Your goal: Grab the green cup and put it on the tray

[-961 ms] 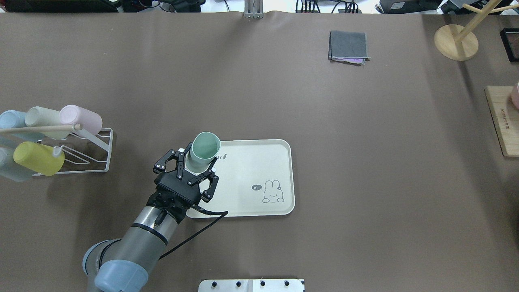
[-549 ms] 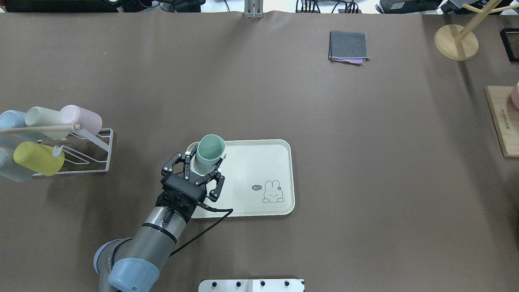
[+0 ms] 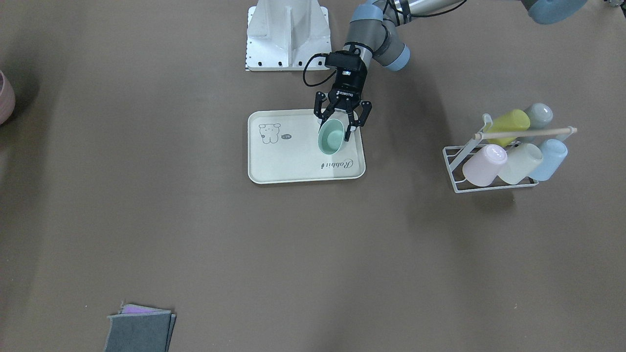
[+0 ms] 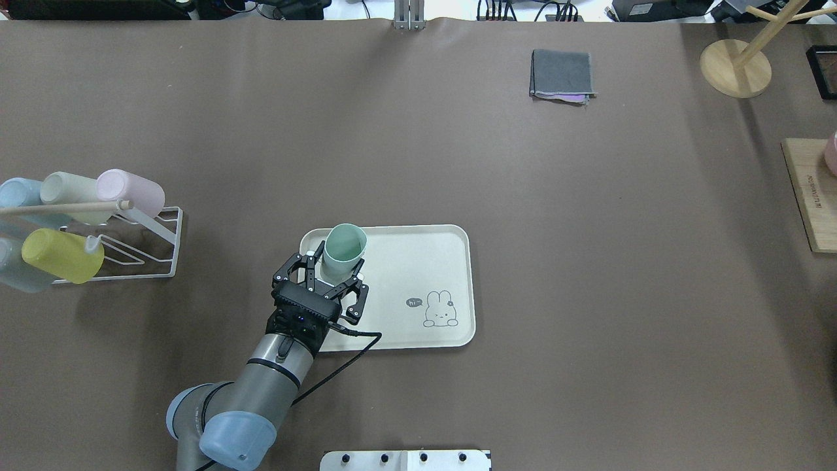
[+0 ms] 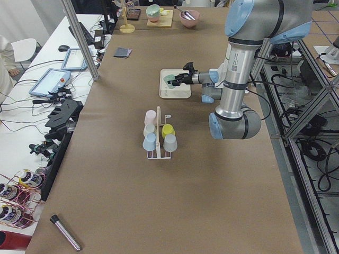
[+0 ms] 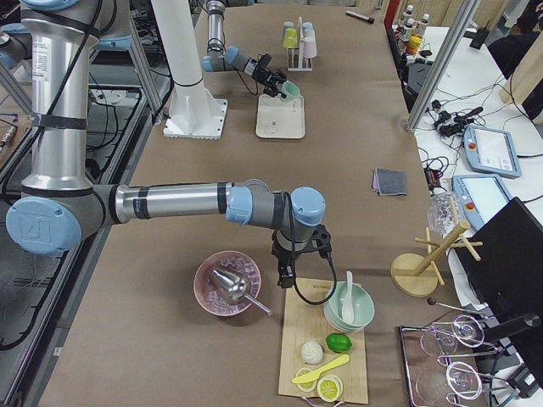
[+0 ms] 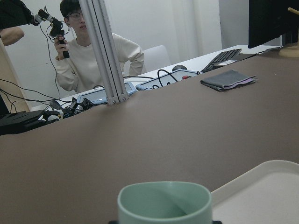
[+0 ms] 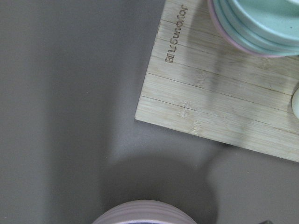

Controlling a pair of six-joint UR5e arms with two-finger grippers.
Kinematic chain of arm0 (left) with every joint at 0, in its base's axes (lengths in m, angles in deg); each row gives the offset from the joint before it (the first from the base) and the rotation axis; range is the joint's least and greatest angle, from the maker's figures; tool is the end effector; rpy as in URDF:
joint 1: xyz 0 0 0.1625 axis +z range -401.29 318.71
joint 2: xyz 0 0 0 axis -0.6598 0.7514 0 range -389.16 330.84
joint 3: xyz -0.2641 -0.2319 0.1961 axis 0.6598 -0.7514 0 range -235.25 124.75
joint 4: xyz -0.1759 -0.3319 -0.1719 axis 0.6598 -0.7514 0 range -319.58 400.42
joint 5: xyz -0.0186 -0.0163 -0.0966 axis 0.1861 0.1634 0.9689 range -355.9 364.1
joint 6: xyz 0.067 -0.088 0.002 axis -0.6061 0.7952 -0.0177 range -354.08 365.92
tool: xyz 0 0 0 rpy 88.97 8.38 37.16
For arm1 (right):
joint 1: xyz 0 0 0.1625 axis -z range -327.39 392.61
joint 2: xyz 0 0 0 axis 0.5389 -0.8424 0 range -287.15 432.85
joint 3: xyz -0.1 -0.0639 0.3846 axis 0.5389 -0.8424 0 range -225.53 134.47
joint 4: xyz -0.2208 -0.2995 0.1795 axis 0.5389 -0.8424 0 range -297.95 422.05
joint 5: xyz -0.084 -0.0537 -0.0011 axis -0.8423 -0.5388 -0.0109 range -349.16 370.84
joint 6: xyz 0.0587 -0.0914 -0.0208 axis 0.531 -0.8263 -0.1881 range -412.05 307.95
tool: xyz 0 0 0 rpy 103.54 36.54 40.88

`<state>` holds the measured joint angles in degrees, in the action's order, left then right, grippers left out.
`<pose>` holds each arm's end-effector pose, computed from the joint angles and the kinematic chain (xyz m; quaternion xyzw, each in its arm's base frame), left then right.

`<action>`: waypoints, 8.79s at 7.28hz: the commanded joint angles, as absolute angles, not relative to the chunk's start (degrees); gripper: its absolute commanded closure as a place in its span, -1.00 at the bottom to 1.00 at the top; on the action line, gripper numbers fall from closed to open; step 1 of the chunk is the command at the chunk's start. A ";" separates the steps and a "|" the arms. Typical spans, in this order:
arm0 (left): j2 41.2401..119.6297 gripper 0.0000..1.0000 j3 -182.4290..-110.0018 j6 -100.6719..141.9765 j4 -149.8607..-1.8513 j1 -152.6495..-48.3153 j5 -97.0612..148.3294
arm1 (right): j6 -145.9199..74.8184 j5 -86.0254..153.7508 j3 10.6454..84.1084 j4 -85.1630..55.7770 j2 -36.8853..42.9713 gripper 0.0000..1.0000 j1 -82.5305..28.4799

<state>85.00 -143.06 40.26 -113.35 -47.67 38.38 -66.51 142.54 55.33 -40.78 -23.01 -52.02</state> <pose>0.5680 -0.2897 0.2886 0.6035 0.3390 -0.0189 0.7215 0.0186 -0.4397 0.6242 -0.0355 -0.3591 -0.1366 0.9226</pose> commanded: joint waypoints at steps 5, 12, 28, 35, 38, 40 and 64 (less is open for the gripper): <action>90.02 -0.33 -137.60 40.38 -113.30 -48.14 38.64 | -65.16 141.18 56.07 -40.78 -22.86 -1.00 -52.38; 93.36 -0.42 -133.65 40.46 -113.21 -48.14 38.91 | -62.86 141.80 56.07 -40.78 -23.04 -1.00 -52.82; 93.36 -0.62 -134.44 40.29 -113.39 -48.85 38.55 | -63.04 142.50 55.98 -40.87 -23.39 -1.00 -54.23; 92.75 -0.64 -133.73 41.07 -116.79 -48.76 38.47 | -63.39 142.59 55.90 -40.87 -23.39 -1.00 -55.20; 92.66 -0.73 -130.93 44.04 -121.56 -48.50 38.29 | -63.39 142.59 55.81 -40.87 -23.39 -1.00 -55.20; 92.74 -0.78 -131.18 44.15 -121.65 -48.41 38.38 | -63.48 142.59 55.72 -40.87 -23.39 -1.00 -55.28; 78.08 -0.95 -147.22 29.53 -66.36 -126.15 143.40 | -57.06 142.32 57.83 -41.13 -25.06 -1.00 -56.60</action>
